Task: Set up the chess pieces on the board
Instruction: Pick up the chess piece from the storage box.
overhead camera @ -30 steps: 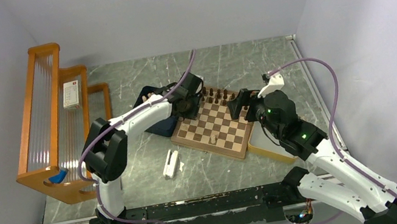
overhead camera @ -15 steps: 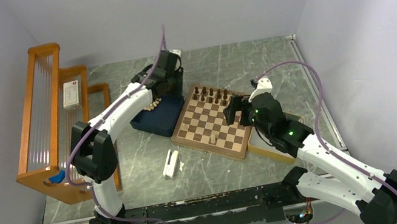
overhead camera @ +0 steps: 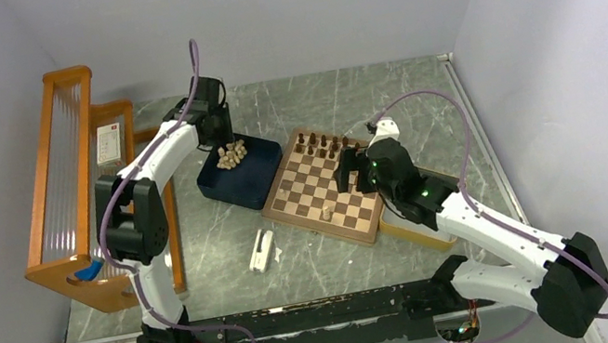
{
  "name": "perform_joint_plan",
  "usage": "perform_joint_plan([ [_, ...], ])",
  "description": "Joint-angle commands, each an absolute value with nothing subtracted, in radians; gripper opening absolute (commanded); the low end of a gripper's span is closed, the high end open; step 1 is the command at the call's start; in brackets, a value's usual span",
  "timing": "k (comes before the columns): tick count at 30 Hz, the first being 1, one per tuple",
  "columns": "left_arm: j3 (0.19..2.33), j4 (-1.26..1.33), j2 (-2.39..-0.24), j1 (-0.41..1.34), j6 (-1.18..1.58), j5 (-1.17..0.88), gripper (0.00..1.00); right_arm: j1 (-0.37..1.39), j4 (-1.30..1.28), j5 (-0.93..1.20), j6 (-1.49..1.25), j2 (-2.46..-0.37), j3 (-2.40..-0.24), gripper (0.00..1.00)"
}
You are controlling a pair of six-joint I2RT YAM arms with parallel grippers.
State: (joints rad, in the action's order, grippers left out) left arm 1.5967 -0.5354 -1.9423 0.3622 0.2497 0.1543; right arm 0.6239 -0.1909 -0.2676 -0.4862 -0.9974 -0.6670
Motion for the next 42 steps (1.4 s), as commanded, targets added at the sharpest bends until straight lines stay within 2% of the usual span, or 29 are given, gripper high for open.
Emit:
perform_joint_plan([
  [1,1.603,-0.499,-1.975,0.333,0.234,0.1,0.39,0.627,-0.149,-0.261,-0.456,-1.017,-0.711,0.95],
  [22,1.661,-0.493,-2.098,0.304,0.088,0.043,0.36,0.629,-0.097,-0.287,-0.442,-1.069,-0.736,0.96],
  [42,1.646,-0.51,-2.029,0.305,0.125,0.097,0.38,0.628,-0.095,-0.27,-0.459,-1.058,-0.726,0.96],
])
